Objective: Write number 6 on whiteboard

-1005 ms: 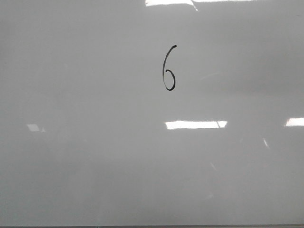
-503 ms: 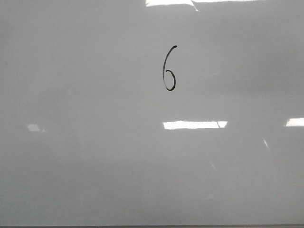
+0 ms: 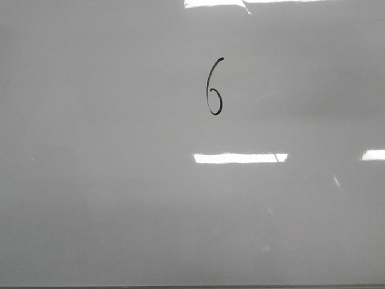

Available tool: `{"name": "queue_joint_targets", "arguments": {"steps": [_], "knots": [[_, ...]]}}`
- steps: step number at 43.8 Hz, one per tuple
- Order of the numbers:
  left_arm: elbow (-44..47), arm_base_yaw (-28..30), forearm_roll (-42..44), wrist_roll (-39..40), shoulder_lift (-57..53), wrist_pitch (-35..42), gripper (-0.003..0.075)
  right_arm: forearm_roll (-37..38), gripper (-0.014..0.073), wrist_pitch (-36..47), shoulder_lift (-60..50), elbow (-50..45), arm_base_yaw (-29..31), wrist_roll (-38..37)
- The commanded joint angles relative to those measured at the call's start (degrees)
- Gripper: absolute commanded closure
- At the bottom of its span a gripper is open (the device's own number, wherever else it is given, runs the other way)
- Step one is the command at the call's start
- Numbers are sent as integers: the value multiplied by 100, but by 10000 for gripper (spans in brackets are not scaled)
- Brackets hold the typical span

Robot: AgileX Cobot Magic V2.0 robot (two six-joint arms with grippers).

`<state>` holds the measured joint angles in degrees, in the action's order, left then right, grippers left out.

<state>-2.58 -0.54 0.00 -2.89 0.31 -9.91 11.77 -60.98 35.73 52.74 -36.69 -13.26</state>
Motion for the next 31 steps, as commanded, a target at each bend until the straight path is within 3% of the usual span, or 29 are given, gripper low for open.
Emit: {"name": "queue_joint_targets", "arguments": {"steps": [1, 31], "knots": [[168, -27, -42, 2, -72, 991, 741, 149, 662, 383, 3, 136, 31, 15], [315, -27, -42, 39, -152, 1137, 741, 149, 662, 358, 3, 136, 31, 15]]}}
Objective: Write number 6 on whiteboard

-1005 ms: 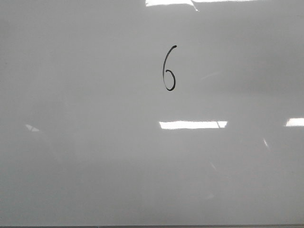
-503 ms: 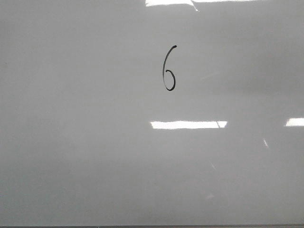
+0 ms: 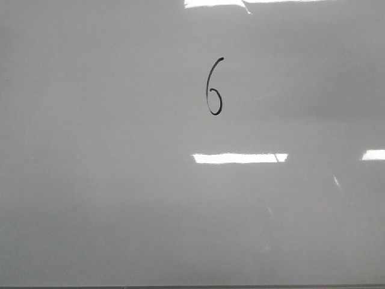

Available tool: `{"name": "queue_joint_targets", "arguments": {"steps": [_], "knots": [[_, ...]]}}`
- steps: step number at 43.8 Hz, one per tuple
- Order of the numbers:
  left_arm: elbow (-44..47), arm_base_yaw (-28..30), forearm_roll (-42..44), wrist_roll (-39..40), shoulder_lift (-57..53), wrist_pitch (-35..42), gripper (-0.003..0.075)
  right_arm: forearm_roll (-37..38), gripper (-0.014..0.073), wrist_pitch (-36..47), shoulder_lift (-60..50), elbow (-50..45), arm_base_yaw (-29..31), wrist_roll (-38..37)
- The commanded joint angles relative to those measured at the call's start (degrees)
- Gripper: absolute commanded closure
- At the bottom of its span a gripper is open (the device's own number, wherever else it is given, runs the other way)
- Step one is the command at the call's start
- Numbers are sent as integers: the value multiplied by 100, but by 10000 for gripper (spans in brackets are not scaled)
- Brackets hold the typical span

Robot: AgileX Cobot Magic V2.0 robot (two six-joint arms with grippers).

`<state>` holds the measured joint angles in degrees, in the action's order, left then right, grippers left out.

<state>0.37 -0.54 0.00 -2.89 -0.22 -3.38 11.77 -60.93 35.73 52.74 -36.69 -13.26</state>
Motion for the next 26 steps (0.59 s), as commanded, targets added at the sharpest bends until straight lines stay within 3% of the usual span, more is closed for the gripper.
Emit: {"name": "queue_joint_targets", "arguments": {"steps": [1, 20, 26], "knots": [[20, -27, -42, 39, -99, 484, 741, 149, 662, 354, 3, 136, 31, 15], [20, -27, -42, 39, -99, 484, 741, 149, 662, 357, -17, 114, 19, 15], [20, -27, -42, 39, -99, 484, 741, 63, 659, 655, -223, -208, 377, 27]]}}
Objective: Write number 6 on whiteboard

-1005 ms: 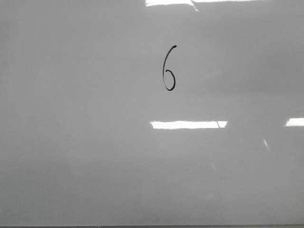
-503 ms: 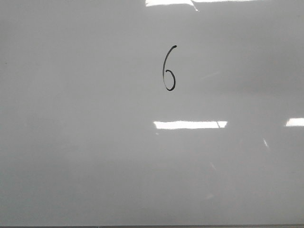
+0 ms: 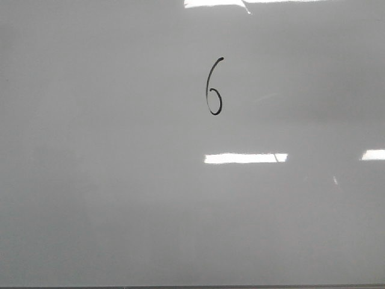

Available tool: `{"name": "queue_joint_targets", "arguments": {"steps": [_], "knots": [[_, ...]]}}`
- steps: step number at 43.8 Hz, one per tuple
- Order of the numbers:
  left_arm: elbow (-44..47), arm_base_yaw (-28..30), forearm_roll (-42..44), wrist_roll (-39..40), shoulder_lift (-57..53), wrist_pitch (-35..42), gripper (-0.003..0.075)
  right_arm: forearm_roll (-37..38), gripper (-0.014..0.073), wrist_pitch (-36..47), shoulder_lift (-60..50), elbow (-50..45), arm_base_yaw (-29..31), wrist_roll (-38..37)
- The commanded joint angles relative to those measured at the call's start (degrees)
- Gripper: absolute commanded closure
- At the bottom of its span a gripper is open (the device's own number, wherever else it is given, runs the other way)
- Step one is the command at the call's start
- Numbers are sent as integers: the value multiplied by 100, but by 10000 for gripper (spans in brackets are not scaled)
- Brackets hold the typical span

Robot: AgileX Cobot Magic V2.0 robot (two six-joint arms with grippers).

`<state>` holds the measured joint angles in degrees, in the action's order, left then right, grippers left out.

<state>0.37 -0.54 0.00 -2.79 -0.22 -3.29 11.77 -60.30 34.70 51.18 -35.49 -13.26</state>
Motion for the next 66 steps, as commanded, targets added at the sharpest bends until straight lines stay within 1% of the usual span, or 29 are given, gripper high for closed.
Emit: {"name": "queue_joint_targets", "arguments": {"steps": [1, 5, 8, 13, 18, 24, 30, 35, 37, 43, 48, 58, 61, 66], "knots": [[20, -27, -42, 29, -99, 476, 741, 36, 655, 696, -178, -142, 356, 65], [20, -27, -42, 29, -99, 476, 741, -389, 656, 1582, -549, -677, 905, 489], [20, -27, -42, 29, -99, 476, 741, -446, 656, 2230, -908, -1180, 1403, 651], [20, -27, -42, 29, -99, 476, 741, -446, 656, 3309, -1581, -2091, 2243, 651], [20, -27, -42, 29, -99, 476, 741, -446, 658, 4354, -2327, -3104, 2931, 651], [20, -27, -42, 29, -99, 476, 741, -446, 661, 5264, -3068, -4117, 3531, 645], [20, -27, -42, 29, -99, 476, 741, -446, 661, 6030, -3654, -4893, 3681, 623], [20, -27, -42, 29, -88, 476, 741, -446, 661, 6523, -3635, -5263, 3681, 517], [20, -27, -42, 29, -88, 476, 741, -446, 661, 6371, -3635, -5244, 3681, 486], [20, -27, -42, 29, -88, 476, 741, -453, 661, 6357, -3635, -5246, 3681, 479], [20, -27, -42, 29, -88, 476, 741, -482, 661, 6357, -3635, -5246, 3674, 326], [20, -27, -42, 29, -88, 476, 741, -531, 661, 6557, -3643, -5246, 3661, 257], [20, -27, -42, 29, -88, 476, 741, -683, 661, 6533, -3643, -5246, 3583, 395], [20, -27, -42, 29, -88, 476, 741, -954, 661, 6455, -3643, -5246, 3355, 1039]]}}
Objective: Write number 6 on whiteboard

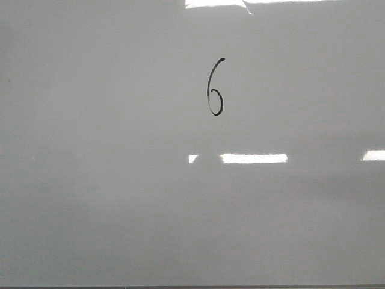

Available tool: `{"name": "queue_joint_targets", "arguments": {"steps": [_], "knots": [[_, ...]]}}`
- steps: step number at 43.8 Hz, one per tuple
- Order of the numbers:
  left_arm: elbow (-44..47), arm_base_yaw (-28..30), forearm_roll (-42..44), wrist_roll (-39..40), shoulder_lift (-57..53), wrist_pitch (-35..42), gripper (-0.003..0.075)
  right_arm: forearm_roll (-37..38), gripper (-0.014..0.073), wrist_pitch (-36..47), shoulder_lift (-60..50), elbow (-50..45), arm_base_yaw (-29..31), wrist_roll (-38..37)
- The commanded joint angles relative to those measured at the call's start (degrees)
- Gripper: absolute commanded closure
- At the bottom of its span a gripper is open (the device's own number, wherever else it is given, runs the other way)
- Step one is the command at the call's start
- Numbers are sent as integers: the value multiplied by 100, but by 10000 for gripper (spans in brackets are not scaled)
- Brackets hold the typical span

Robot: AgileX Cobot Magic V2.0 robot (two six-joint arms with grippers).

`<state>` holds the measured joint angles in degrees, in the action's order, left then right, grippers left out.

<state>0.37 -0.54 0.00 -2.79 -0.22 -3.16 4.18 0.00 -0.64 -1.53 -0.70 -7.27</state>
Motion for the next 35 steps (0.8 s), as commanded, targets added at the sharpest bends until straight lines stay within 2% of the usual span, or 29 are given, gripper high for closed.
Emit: {"name": "queue_joint_targets", "arguments": {"steps": [1, 5, 11, 35], "knots": [[20, -27, -42, 29, -88, 462, 741, -220, 661, 420, -109, 25, -146, 501], [20, -27, -42, 29, -88, 462, 741, -255, 661, 408, -109, 25, -139, 508], [20, -27, -42, 29, -88, 462, 741, -755, 661, 401, -116, 25, -26, 495], [20, -27, -42, 29, -88, 462, 741, -712, 661, 497, -116, 25, 80, 519]]}}
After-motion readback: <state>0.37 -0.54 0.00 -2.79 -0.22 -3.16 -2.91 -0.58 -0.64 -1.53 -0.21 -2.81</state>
